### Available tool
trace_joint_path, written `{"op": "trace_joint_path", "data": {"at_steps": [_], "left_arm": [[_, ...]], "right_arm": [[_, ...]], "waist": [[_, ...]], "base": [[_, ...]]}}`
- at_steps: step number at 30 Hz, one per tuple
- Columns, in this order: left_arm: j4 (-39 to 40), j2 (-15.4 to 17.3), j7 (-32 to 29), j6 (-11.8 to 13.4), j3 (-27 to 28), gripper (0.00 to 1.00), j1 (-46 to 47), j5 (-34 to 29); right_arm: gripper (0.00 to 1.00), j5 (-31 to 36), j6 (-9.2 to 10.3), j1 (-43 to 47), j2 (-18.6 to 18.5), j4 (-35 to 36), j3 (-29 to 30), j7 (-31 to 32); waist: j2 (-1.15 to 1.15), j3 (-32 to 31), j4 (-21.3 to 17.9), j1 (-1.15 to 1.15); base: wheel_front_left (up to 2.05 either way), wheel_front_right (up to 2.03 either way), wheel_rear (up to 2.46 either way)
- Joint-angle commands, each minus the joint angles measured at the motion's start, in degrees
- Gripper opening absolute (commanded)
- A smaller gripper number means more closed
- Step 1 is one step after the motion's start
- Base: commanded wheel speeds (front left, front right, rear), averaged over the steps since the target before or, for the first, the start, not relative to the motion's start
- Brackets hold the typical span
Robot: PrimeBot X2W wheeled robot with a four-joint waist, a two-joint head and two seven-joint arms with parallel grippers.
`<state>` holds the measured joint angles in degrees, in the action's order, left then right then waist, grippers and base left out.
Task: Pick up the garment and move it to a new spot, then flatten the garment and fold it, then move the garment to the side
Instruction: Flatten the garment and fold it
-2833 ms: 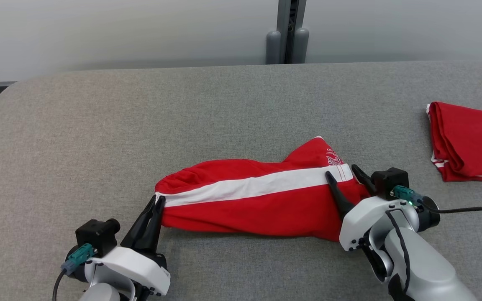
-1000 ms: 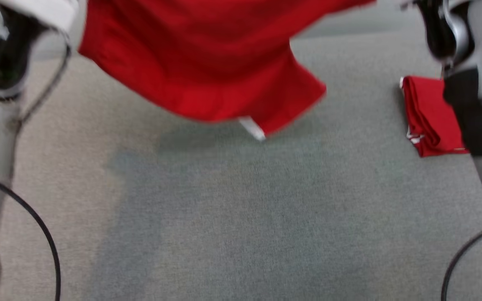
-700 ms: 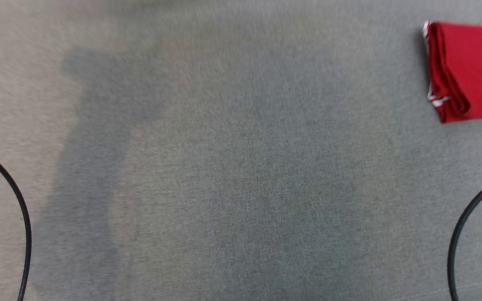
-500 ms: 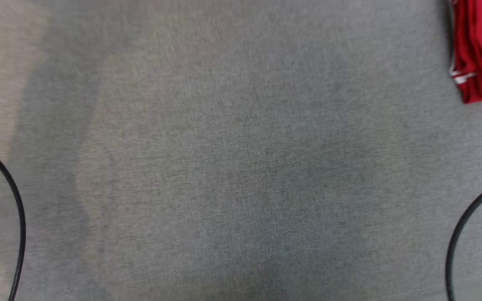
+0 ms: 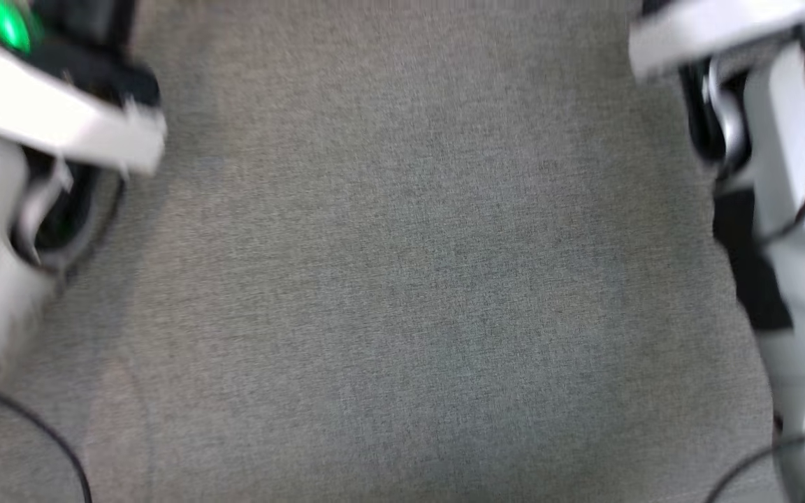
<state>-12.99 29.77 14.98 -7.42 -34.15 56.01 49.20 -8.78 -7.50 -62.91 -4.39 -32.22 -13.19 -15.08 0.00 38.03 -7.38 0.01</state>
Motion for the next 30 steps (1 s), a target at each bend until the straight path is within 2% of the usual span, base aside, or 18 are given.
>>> {"op": "trace_joint_path", "data": {"at_steps": [1, 7, 14, 25, 30], "left_arm": [[1.18, 0.40, 0.18, -0.10, 0.59, 0.00, -2.42, -0.97], [9.82, -0.44, 0.18, -0.11, 4.74, 0.00, -21.11, -7.27], [13.54, -3.18, 0.19, -0.11, 6.55, 0.00, -37.84, -11.93], [16.93, -5.29, 0.19, -0.10, 9.05, 0.00, -54.30, -14.94], [17.08, -6.19, 0.19, -0.10, 7.13, 0.00, -56.13, -13.56]], "right_arm": [[0.00, -0.74, 0.01, 2.99, -0.75, 1.28, 0.51, -0.15], [0.00, -3.12, 0.01, 22.69, -3.50, 8.72, 2.75, -0.15], [0.00, -5.06, 0.01, 40.83, -5.68, 16.29, 4.37, -0.14], [0.00, -4.68, 0.02, 59.22, -5.89, 28.52, 7.69, -0.12], [0.00, -5.08, 0.02, 59.96, -5.03, 29.55, 7.99, 1.71]], "waist": [[0.00, -3.33, 1.51, -0.01], [0.00, -10.44, 3.04, -0.01], [0.00, -18.62, 3.58, -0.01], [0.00, -28.04, 1.66, -0.01], [0.00, -29.04, 1.58, -0.01]], "base": [[0.00, 0.00, 0.00], [0.00, 0.00, 0.00], [0.00, 0.00, 0.00], [0.00, 0.00, 0.00], [0.00, 0.00, 0.00]]}}
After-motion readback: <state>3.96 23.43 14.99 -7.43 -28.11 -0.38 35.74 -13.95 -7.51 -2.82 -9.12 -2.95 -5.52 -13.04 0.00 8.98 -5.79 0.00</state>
